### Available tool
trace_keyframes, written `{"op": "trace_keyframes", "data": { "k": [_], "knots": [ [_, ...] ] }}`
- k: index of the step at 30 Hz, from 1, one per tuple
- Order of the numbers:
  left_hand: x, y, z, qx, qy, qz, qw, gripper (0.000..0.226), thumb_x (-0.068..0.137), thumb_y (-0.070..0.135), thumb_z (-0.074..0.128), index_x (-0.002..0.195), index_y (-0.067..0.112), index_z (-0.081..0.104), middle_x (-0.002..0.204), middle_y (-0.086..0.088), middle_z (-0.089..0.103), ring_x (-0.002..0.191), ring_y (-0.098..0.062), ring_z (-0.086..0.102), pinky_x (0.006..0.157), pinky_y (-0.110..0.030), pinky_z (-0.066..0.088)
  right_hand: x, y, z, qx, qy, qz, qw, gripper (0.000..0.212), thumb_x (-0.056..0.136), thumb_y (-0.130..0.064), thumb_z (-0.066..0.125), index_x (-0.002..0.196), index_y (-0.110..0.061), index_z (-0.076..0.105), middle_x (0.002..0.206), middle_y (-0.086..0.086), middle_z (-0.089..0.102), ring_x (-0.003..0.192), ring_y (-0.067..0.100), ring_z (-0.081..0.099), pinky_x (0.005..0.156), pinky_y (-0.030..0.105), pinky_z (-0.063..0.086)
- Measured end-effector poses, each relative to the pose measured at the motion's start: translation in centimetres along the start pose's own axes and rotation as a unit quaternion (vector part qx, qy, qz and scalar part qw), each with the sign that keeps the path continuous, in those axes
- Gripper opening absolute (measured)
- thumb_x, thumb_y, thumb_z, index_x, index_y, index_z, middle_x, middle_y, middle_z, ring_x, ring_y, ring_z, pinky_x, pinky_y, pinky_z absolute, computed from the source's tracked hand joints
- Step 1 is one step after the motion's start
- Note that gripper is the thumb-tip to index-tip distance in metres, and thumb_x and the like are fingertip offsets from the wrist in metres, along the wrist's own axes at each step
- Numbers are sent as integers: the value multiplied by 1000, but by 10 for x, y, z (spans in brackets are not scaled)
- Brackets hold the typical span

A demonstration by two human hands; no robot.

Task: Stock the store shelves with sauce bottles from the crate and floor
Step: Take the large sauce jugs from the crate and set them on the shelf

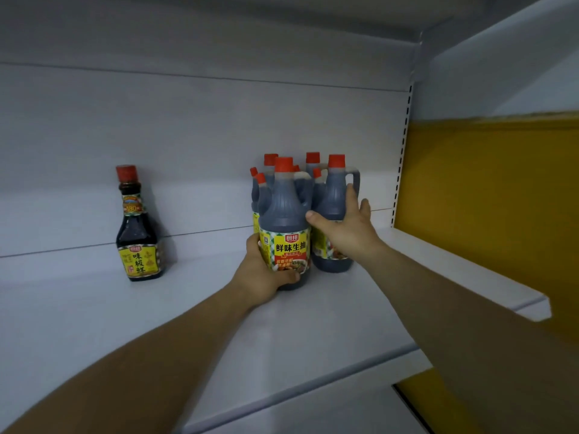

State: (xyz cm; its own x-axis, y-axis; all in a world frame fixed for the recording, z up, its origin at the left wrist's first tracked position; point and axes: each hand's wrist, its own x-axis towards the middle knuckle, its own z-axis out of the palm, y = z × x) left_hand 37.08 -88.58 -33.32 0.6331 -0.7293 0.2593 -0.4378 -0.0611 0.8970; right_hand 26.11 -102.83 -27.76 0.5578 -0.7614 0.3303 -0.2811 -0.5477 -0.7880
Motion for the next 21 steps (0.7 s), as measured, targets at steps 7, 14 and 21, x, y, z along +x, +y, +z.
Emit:
{"op": "trace_keyframes", "data": {
  "k": [7,14,21],
  "knots": [
    [27,-13,11,1,17,-3,1000,95,70,6,81,137,16,14,106,7,51,84,2,53,63,-10,43,15,13,22,-5,46,-16,999,111,76,-66,65,153,-34,-9,159,9,-1,145,36,18,116,50,27],
    [29,-19,16,-1,36,-4,999,94,71,7,81,137,17,15,110,3,53,88,-4,56,67,-12,44,10,15,26,6,66,-20,998,109,77,-65,64,153,-33,-7,160,8,-3,147,34,13,118,49,23],
    [20,-10,13,32,34,-45,998,96,67,21,85,134,17,17,112,0,53,99,-19,58,82,-28,48,-5,0,12,-17,27,24,999,108,79,-66,62,153,-32,-9,161,10,-13,149,33,5,119,50,16]
  ]
}}
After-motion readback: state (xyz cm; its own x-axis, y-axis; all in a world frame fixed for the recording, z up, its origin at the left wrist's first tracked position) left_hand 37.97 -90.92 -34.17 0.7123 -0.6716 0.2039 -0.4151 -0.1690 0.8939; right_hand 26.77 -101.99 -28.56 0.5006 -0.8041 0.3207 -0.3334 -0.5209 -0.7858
